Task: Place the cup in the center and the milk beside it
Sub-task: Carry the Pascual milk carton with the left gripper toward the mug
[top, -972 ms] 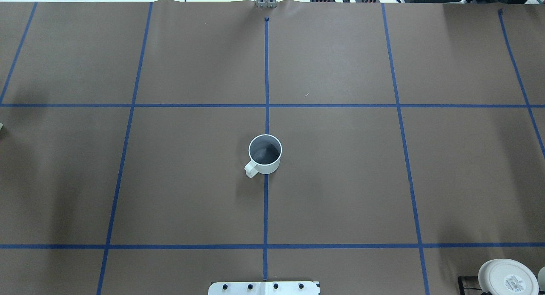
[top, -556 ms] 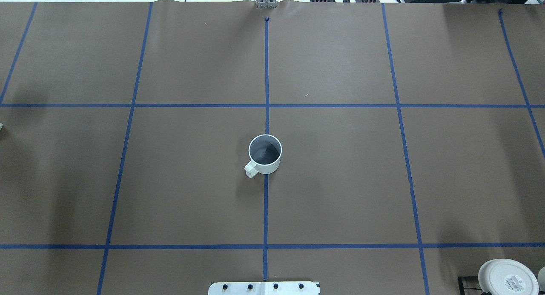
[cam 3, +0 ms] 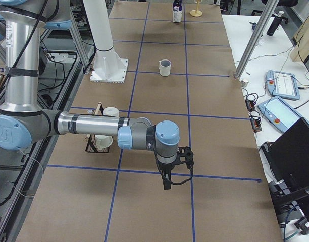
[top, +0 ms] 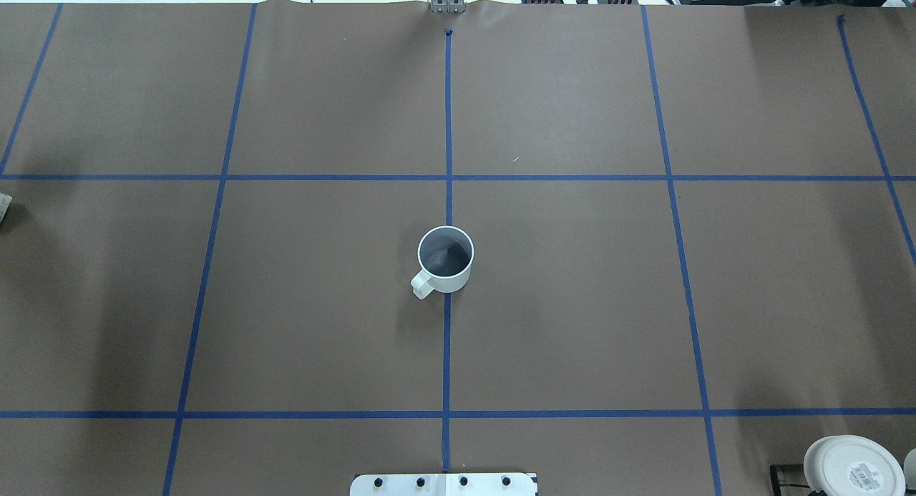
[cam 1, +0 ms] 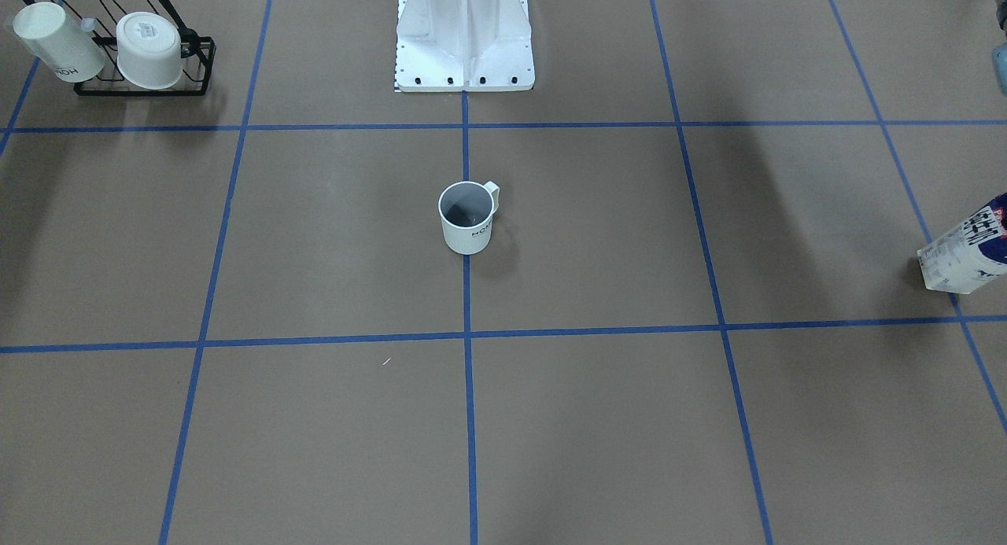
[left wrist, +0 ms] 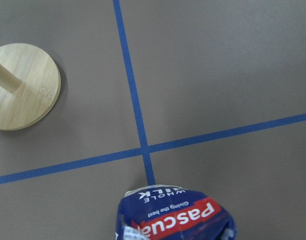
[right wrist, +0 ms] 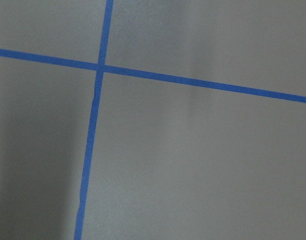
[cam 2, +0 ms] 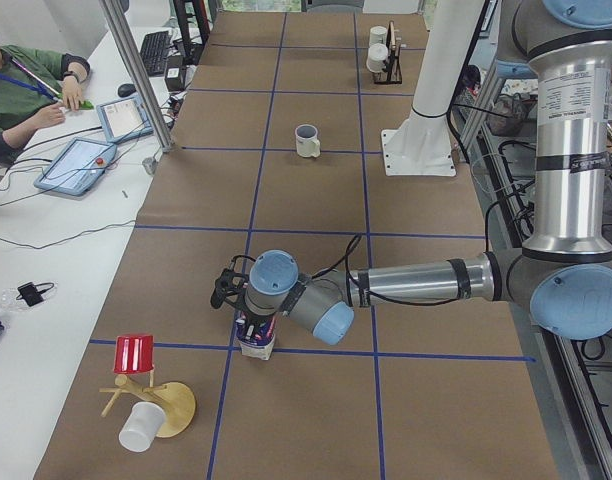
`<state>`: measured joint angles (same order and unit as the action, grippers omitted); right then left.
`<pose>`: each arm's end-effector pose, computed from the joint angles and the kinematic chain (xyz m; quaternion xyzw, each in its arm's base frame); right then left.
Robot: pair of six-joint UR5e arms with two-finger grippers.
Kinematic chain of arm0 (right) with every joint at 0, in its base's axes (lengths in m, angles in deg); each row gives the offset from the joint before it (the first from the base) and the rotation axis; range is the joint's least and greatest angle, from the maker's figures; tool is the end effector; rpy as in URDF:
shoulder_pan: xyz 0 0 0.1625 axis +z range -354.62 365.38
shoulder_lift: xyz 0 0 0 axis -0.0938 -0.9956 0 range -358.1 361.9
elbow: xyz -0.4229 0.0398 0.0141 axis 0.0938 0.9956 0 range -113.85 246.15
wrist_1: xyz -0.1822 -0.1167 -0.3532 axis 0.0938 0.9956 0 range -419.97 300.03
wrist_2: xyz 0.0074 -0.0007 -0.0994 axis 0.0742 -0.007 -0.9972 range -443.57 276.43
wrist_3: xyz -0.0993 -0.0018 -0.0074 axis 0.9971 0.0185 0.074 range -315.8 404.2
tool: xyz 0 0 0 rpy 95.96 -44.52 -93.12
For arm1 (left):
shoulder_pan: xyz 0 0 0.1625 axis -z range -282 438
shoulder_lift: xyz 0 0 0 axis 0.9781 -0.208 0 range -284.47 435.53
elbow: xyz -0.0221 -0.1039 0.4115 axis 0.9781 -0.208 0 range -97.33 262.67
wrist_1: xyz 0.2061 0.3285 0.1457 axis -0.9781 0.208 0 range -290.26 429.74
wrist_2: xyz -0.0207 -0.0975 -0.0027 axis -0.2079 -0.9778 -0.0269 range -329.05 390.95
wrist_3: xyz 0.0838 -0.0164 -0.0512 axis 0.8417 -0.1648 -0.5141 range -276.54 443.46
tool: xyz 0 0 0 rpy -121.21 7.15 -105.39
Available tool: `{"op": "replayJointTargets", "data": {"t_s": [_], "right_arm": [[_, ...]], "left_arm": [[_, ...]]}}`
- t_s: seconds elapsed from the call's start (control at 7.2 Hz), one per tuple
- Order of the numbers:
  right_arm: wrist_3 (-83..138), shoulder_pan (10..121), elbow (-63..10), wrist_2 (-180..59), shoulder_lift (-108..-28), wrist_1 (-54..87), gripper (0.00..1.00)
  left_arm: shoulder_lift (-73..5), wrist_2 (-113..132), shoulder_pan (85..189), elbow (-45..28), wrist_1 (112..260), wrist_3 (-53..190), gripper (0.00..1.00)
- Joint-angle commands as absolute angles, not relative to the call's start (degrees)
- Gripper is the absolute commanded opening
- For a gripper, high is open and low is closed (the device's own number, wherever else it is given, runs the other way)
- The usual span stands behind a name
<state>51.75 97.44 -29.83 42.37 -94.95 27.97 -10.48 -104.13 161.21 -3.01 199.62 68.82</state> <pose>0.0907 -0.4398 0.6690 0.0357 -0.3066 -0.0488 0.9499 -0.0056 -0.4843 0.6509 0.1783 0.4091 0.0432 0.8938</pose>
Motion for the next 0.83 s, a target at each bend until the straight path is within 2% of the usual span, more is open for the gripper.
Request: {"op": "replayJointTargets", "data": {"t_s": [0.0,0.28,0.69], "right_arm": [[51.8,97.5,-29.4,42.4,-95.0,27.9,1.0],[51.8,97.4,-29.3,42.4,-95.0,27.9,1.0],[51.8,97.5,-29.2,42.4,-95.1,28.0,1.0]], "left_arm": [[-11.3,-104.1,161.4,-9.6,192.1,68.2,0.0],[-13.3,-103.5,161.3,-21.4,176.9,66.4,0.0],[-22.0,-100.6,154.4,-25.4,170.7,53.6,0.0]]}}
